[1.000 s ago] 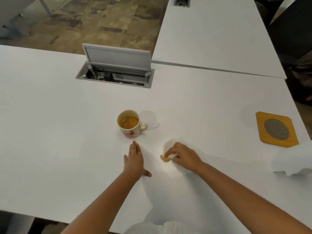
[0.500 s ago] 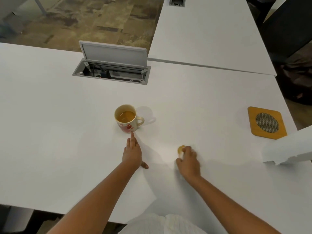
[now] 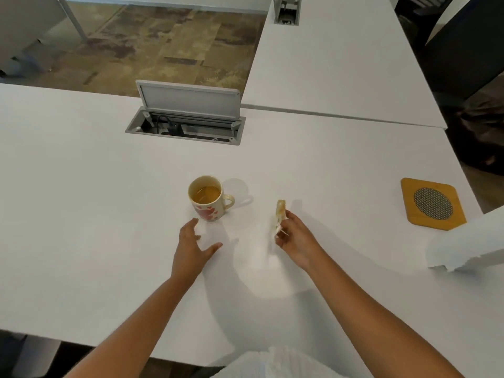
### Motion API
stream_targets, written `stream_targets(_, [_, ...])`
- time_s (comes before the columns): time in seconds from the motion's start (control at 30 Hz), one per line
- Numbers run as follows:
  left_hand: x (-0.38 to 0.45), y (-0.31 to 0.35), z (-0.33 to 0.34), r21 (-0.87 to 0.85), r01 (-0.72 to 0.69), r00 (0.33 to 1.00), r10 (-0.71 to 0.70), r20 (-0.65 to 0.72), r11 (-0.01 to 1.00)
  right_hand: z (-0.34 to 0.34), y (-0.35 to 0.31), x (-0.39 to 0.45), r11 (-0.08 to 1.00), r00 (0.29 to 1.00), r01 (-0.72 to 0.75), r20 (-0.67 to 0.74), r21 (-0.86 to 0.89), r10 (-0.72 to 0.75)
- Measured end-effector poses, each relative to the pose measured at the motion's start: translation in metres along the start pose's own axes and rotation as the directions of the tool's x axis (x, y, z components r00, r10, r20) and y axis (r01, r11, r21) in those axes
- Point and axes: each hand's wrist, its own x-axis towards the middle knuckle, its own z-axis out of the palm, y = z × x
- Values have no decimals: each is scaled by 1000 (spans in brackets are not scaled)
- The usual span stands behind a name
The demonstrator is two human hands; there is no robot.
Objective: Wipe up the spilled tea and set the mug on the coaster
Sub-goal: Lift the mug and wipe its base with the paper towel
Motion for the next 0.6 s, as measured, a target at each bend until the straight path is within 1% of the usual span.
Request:
stream_targets(0.1, [14,7,-7,-127,-30,996,19,-89,992,-24,-6,-5,987,1000,0,22,158,-4])
stream_targets(0.2, [27,21,-9,-193,-70,992,48,-118,979,-36,-2,-11,962,998,7,51,273,-22])
stream_targets(0.27, [35,28,-6,-241,-64,993,38,-113,968,-40,1,-15,966,999,21,38,259,-31])
stream_targets(0.43, [49,36,4,-331,-24,998,4,-61,943,-46,5,-22,996,999,30,-33,86,-27])
stream_targets(0.5, [55,37,3,-383,-9,999,-8,-43,924,-52,5,-25,998,998,34,-46,59,-32])
stream_targets(0.6, [63,36,-1,-394,-12,999,-1,-32,919,-59,4,-29,999,996,32,-80,39,-28])
